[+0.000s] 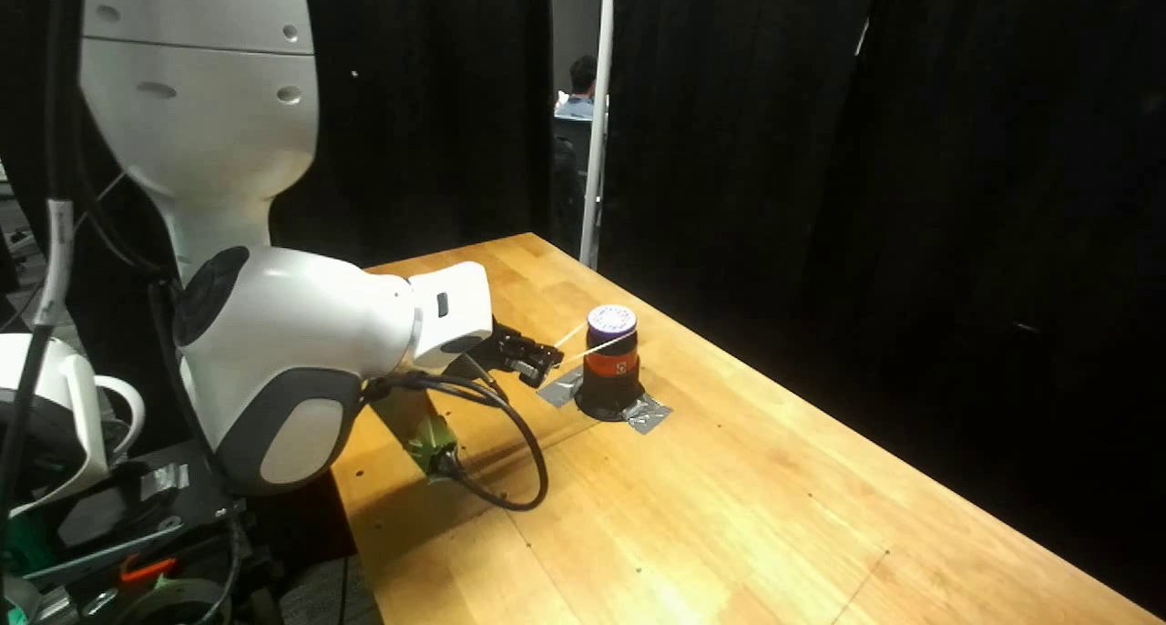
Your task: Put the rubber band on the jar.
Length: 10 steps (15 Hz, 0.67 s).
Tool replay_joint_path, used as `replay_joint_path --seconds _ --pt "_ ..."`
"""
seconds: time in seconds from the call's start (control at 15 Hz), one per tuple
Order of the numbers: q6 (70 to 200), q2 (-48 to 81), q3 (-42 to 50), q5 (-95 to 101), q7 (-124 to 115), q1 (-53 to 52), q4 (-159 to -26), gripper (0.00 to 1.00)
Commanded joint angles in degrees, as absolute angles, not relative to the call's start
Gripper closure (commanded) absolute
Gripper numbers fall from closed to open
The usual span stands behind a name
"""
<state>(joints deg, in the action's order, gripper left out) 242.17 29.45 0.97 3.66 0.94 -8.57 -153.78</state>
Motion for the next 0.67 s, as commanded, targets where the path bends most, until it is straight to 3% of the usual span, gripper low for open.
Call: replay_joint_path --seconds 0.0,0.07,0.13,0.53,0.6 --pt "241.52 27.9 -1.28 -1.7 2.48 -8.54 -149.91 0.87" --pt "247.14 31.36 -1.49 -3.48 3.05 -8.96 -150.25 0.87" --pt "241.84 27.9 -1.79 -5.28 3.13 -9.29 -147.85 0.87" --pt "242.95 28.28 -1.73 -9.54 5.55 -10.73 -149.38 0.88" --pt "238.09 25.17 -1.56 -10.29 6.87 -10.95 -150.64 0.79"
